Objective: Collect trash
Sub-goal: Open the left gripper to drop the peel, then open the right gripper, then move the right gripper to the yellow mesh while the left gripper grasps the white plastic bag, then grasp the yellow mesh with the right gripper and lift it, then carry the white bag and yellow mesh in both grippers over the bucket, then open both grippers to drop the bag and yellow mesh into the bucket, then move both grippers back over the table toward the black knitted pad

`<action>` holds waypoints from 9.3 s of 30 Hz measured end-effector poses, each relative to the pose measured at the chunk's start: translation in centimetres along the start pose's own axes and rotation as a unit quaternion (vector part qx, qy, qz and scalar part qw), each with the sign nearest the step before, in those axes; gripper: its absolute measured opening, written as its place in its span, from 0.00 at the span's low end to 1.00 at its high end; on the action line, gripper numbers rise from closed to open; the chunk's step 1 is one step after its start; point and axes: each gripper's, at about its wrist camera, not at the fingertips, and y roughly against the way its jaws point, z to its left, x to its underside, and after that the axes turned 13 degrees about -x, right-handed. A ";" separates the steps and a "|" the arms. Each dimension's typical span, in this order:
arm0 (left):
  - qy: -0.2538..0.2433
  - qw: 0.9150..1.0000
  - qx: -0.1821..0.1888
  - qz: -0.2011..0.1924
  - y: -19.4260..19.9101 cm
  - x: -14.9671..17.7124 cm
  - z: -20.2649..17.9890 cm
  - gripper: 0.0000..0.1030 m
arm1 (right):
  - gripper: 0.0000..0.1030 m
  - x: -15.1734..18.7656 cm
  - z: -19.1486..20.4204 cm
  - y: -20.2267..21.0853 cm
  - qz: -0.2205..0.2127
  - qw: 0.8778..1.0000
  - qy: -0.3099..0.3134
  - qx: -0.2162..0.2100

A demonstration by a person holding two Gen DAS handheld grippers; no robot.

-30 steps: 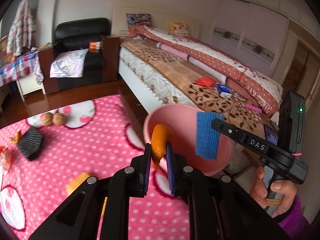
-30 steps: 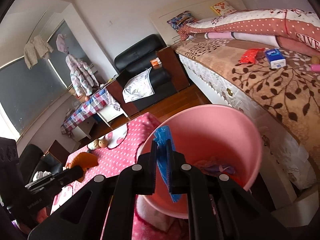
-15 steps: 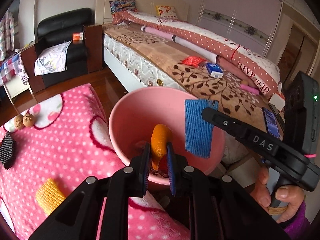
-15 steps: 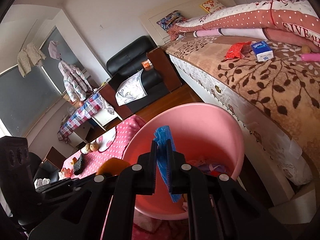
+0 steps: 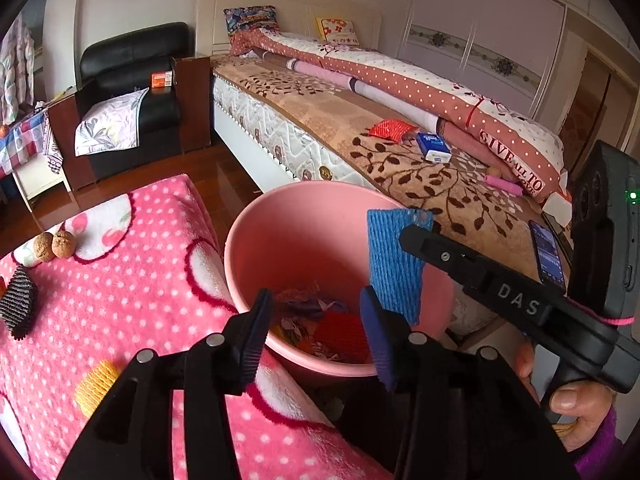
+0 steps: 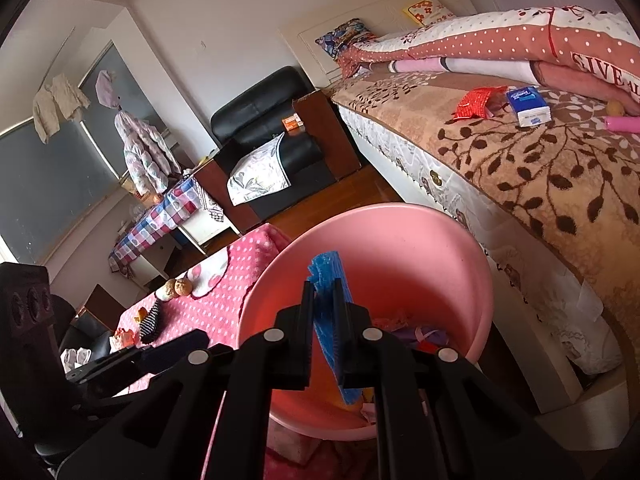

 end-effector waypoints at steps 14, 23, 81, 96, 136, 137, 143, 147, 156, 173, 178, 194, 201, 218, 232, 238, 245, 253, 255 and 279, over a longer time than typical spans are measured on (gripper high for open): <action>0.018 1.000 0.002 -0.018 2.3 -0.1 1.6 0.48 | 0.28 -0.2 0.7 -0.5 0.021 0.999 0.005 0.027; 0.022 0.999 -0.011 -0.038 4.4 0.4 3.2 0.49 | 0.34 -0.6 2.9 -0.1 0.023 0.998 0.035 0.037; 0.213 0.945 -0.246 -0.034 9.7 11.0 31.5 0.49 | 0.34 9.8 16.2 -9.0 0.154 0.973 0.136 -0.107; 0.238 0.937 -0.256 0.020 3.3 10.8 38.5 0.47 | 0.34 10.4 16.3 -11.4 0.192 0.968 0.131 -0.096; 0.199 0.969 -0.140 -0.046 11.3 11.7 26.2 0.08 | 0.09 12.3 15.7 -11.3 0.210 0.962 0.165 -0.065; 0.196 0.970 -0.137 -0.045 11.2 11.7 25.7 0.08 | 0.09 12.3 15.8 -11.0 0.207 0.962 0.164 -0.067; 0.180 0.975 -0.120 -0.043 11.1 11.3 23.3 0.08 | 0.09 11.0 16.0 -8.9 0.173 0.968 0.162 -0.079; 0.170 0.978 -0.107 -0.050 11.2 10.7 21.8 0.08 | 0.09 9.4 15.8 -7.1 0.142 0.974 0.158 -0.075; 0.137 0.985 -0.078 -0.071 11.3 7.6 17.7 0.08 | 0.09 5.6 12.8 -3.3 0.068 0.989 0.129 -0.037; 0.077 0.994 -0.012 -0.074 7.9 2.3 9.5 0.08 | 0.10 1.9 5.7 0.1 0.001 0.993 0.093 0.068; 0.062 0.996 -0.002 -0.060 6.3 1.7 7.6 0.08 | 0.10 1.9 4.2 0.4 0.000 0.993 0.087 0.083; 0.008 0.999 0.026 -0.019 1.5 0.9 2.0 0.09 | 0.10 2.1 0.8 0.5 0.004 0.993 0.062 0.105; 0.001 1.000 0.031 -0.002 0.1 0.9 1.0 0.14 | 0.10 2.2 0.2 0.5 0.006 0.993 0.054 0.108; 0.018 0.999 0.030 -0.002 0.7 1.8 2.0 0.39 | 0.10 2.3 0.2 0.1 0.011 0.993 0.041 0.109; 0.045 0.999 0.024 -0.010 2.5 2.7 4.7 0.42 | 0.28 2.4 1.8 -0.2 0.021 0.993 0.048 0.105; 0.060 0.998 0.019 -0.013 3.3 3.3 6.0 0.42 | 0.28 2.6 3.5 -0.5 0.023 0.993 0.064 0.099; 0.082 0.996 0.005 -0.018 4.4 4.2 8.4 0.42 | 0.28 3.3 6.1 -0.8 0.022 0.992 0.090 0.081; 0.098 0.995 -0.032 -0.020 5.5 5.8 11.2 0.42 | 0.28 4.8 9.1 -2.0 0.031 0.991 0.116 0.051; 0.103 0.994 -0.043 -0.022 6.0 6.4 12.2 0.42 | 0.28 5.2 9.7 -2.5 0.035 0.991 0.123 0.043; 0.225 0.962 -0.155 -0.001 6.8 11.1 25.8 0.42 | 0.28 8.7 14.8 -7.7 0.098 0.979 0.178 -0.010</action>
